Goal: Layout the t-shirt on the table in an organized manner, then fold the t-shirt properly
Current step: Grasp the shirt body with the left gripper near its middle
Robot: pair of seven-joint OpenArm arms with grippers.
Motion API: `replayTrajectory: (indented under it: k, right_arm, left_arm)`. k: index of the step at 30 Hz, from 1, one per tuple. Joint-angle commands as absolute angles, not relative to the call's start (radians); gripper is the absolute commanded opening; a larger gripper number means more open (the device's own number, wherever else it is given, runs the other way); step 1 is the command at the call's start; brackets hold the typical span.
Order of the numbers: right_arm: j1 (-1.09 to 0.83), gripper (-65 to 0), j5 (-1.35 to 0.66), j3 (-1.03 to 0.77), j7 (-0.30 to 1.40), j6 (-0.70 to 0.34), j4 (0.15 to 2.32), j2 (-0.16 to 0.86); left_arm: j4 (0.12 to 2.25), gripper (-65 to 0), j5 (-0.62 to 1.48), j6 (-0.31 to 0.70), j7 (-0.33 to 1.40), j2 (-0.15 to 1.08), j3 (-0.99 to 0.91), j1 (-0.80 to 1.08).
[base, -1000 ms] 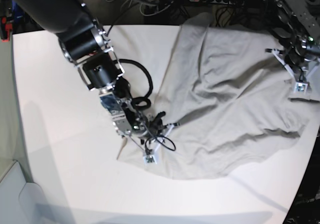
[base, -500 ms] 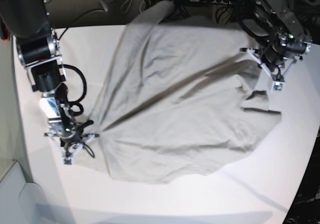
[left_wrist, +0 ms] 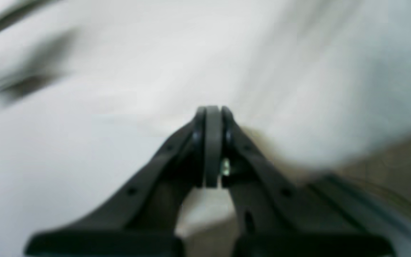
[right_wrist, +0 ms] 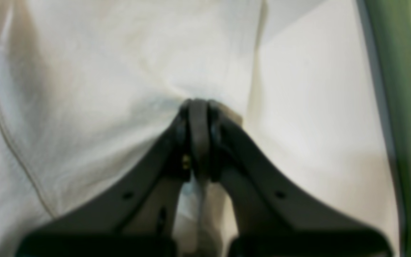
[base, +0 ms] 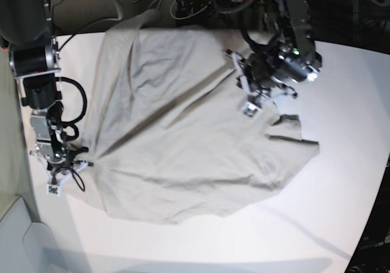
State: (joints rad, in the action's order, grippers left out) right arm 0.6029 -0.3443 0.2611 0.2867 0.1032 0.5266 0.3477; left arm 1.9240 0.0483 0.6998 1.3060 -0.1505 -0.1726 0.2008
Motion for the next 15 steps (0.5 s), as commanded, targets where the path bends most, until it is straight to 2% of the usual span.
replayTrajectory:
  k: [1,7,15]
  right_arm:
    - [0.607,-64.6,-0.349,0.262,0.349,0.116,0.524,0.354]
    - [0.608,-64.6,-0.348,0.263,0.349,0.116,0.526,0.332]
    - [0.607,-64.6,-0.348,0.262,0.349,0.114,0.524,0.331]
  left_arm:
    - [1.939,-64.9,0.054,0.698,1.296,-0.157,-0.131,0.2]
    - [1.854,-64.9,0.019,0.698,1.293,-0.157,0.091,0.223]
    - [1.649,-64.9,-0.107,0.698,1.288,-0.157,0.119,0.148]
